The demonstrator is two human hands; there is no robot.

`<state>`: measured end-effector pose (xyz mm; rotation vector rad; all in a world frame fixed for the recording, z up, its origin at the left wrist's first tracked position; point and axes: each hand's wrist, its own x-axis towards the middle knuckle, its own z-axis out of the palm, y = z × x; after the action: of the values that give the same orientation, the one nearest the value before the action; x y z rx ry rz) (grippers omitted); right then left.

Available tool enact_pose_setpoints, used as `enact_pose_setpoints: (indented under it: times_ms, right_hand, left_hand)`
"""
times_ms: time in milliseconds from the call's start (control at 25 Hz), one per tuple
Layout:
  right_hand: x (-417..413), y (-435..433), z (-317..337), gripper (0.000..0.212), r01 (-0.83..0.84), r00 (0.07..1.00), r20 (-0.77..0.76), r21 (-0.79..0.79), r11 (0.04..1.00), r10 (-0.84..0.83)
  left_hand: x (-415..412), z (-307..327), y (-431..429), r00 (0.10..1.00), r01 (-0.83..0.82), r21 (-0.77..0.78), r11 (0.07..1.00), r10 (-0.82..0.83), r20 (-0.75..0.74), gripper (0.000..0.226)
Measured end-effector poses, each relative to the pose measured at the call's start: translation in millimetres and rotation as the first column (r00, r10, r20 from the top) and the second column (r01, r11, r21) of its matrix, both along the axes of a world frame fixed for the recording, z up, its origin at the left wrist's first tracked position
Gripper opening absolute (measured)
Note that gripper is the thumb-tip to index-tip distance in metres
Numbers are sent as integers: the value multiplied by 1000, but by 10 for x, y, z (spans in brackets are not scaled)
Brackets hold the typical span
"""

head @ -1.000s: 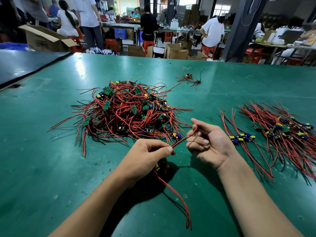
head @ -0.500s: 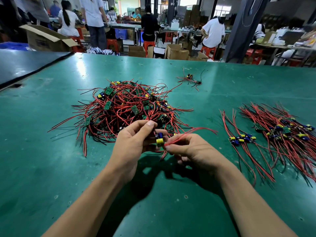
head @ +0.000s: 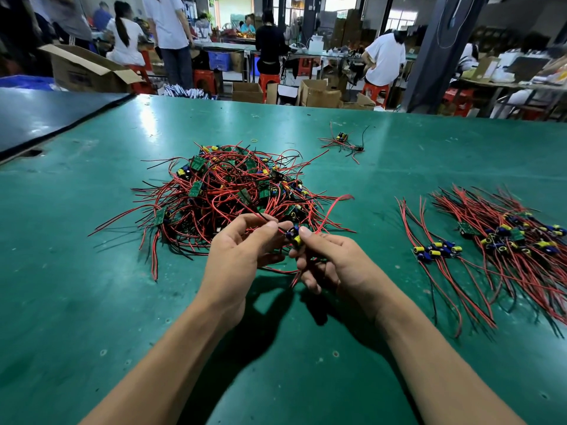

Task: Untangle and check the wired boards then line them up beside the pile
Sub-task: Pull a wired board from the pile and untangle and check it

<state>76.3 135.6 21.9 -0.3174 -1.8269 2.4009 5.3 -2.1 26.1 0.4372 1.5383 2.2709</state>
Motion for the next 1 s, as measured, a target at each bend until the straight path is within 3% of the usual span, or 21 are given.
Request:
enact_pose_setpoints:
  times_ms: [120, 200, 280, 400, 560, 760, 880, 1000]
  right_hand:
    - [59, 88, 41, 29, -73, 997, -8, -30, 997, 73]
    - [104, 147, 60, 27, -131, 991, 38, 12, 991, 130]
    - [139, 185, 65, 28, -195, 979, 68, 35, 980, 192]
    - [160, 201, 67, 29, -261, 964, 52, 22, 965, 260]
    - [106, 204, 47, 25, -190, 982, 27, 24, 982, 189]
    - [85, 198, 23, 19, -186, 983, -17, -58, 981, 185]
    - [101, 197, 23, 20, -219, 976, -15, -89, 972, 218]
    - [108, 211, 5, 28, -185, 983, -12, 1, 983, 185]
  left_hand:
    - [-16, 2, -13, 992, 92, -14, 996, -90, 83, 22]
    - [3, 29, -8, 971, 167, -68, 984, -152, 184, 11]
    - [21, 33, -30, 920, 336, -114, 935, -300, 254, 23]
    - [51, 19, -66, 829, 535, -86, 840, -504, 241, 29]
    - [40, -14, -65, 847, 493, -2, 870, -480, 228, 33]
    - [21, -42, -61, 850, 494, -16, 869, -479, 217, 10]
    - [13, -70, -62, 843, 508, -14, 861, -494, 214, 24]
    - [18, -85, -51, 850, 502, -54, 863, -481, 215, 37]
